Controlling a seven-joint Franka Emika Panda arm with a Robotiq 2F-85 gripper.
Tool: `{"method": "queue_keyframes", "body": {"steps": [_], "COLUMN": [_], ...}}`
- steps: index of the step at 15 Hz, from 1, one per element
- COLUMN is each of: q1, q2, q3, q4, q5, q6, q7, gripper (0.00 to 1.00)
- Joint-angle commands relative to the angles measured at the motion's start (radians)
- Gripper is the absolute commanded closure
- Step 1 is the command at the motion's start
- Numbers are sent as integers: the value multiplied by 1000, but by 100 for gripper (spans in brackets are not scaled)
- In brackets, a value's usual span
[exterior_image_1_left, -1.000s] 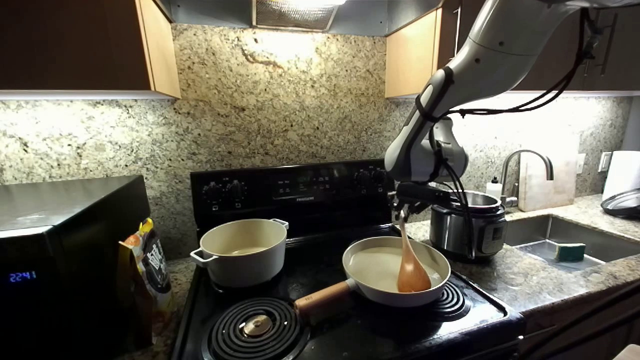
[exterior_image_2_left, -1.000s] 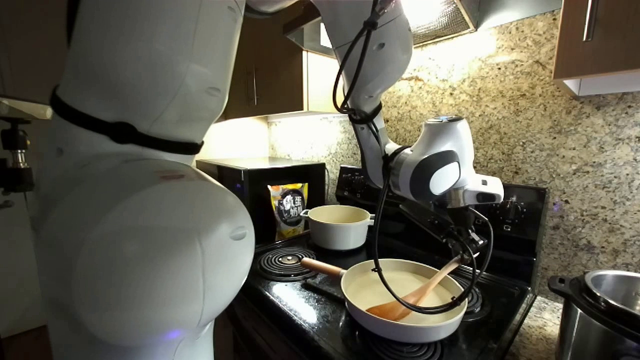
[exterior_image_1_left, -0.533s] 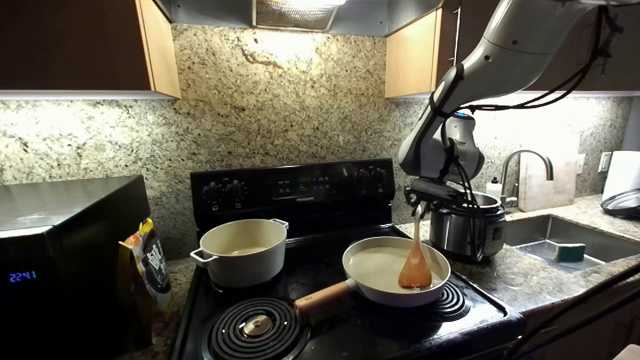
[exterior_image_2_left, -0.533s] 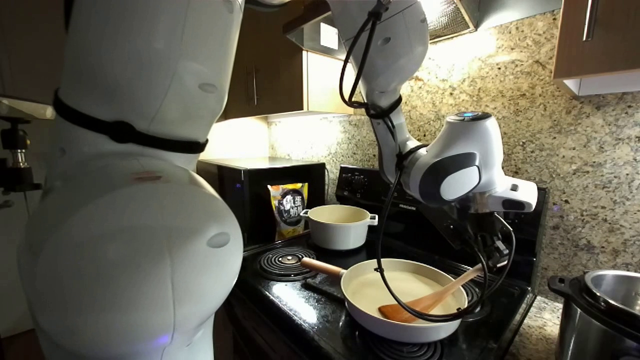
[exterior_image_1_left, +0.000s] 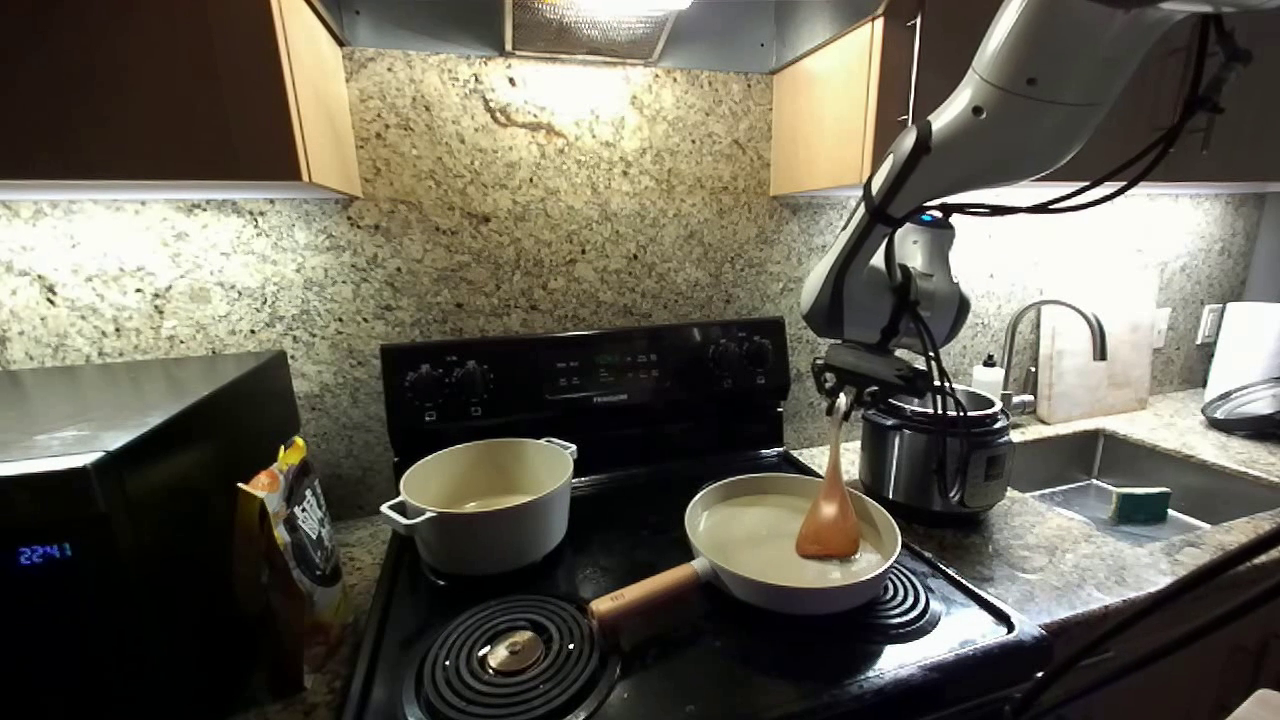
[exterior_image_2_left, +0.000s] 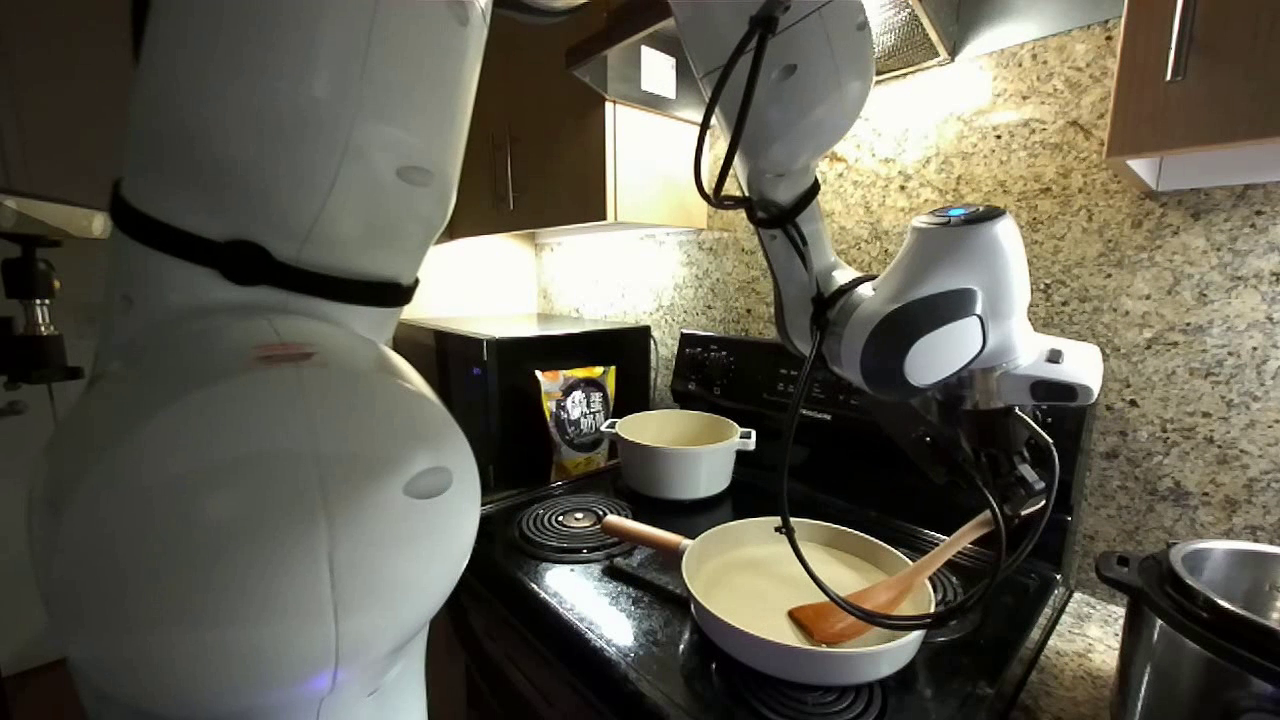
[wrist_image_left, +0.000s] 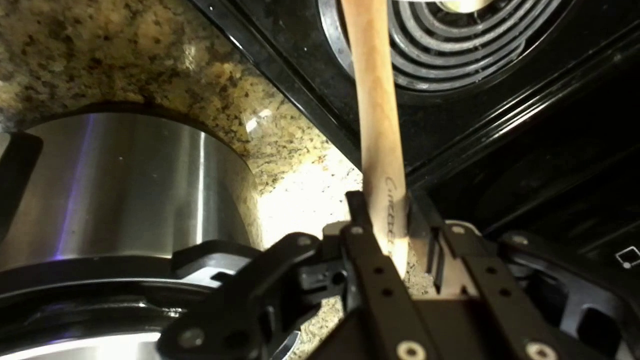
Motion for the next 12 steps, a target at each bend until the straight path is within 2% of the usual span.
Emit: {"method": "queue_keyframes", "body": {"steps": [1,10,12], "q1": [15,38,79], "q2": [19,118,123], "q3": [-13,-5,-17], "q4": [53,233,271], "q5": [-51,-109,-145], "q6": [-24,-125,-166], "q7": [33,36,69], "gripper": [94,94,94]}}
